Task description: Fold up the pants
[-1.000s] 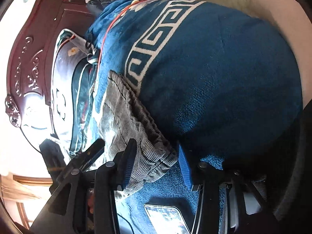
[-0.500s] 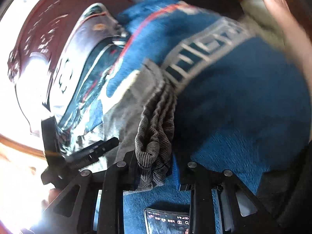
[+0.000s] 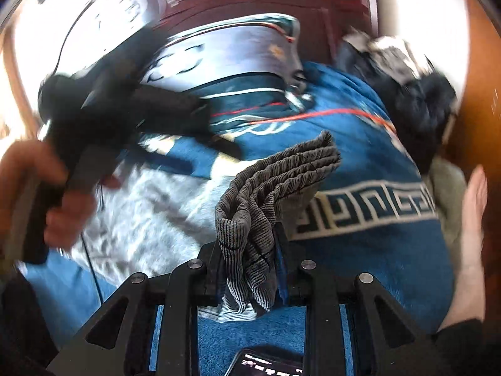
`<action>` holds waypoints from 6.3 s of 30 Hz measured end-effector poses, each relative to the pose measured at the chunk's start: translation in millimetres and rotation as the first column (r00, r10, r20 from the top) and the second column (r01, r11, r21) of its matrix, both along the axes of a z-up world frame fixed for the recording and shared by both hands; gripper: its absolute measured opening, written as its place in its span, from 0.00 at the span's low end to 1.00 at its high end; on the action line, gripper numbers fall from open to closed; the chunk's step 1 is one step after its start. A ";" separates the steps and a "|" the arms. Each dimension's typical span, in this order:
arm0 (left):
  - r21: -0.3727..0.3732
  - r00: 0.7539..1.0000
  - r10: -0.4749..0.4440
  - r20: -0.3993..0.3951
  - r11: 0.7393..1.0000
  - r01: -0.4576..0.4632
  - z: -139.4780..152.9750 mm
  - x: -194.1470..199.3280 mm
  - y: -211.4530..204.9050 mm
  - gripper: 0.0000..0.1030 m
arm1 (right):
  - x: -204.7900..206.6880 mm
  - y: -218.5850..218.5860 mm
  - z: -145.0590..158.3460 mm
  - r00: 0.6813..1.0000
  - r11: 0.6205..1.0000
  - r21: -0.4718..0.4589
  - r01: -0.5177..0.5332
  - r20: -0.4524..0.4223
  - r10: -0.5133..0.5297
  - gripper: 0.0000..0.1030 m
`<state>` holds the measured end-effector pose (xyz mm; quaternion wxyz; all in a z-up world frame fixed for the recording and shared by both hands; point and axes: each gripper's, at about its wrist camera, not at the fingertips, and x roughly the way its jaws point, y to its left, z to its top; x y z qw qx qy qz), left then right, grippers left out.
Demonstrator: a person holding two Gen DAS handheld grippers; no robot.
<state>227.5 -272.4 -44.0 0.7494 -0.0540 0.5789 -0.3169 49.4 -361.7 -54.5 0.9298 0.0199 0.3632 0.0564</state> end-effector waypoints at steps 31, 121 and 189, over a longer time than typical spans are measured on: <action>0.031 0.995 -0.098 0.030 0.995 0.097 7.2 10.7 -20.8 0.89 | 5.5 65.8 -8.1 0.982 0.967 -0.188 -0.169 0.047 0.181 0.23; -0.153 0.989 0.147 0.020 0.978 -0.142 -75.4 -92.6 183.2 0.42 | 135.1 62.4 -56.5 0.962 0.995 -0.036 -0.089 -0.264 0.077 0.28; -0.008 0.869 0.479 0.127 0.876 -0.482 -13.6 -106.7 372.5 0.99 | -39.4 231.7 -23.7 0.949 0.955 0.003 -0.296 -0.117 0.294 0.78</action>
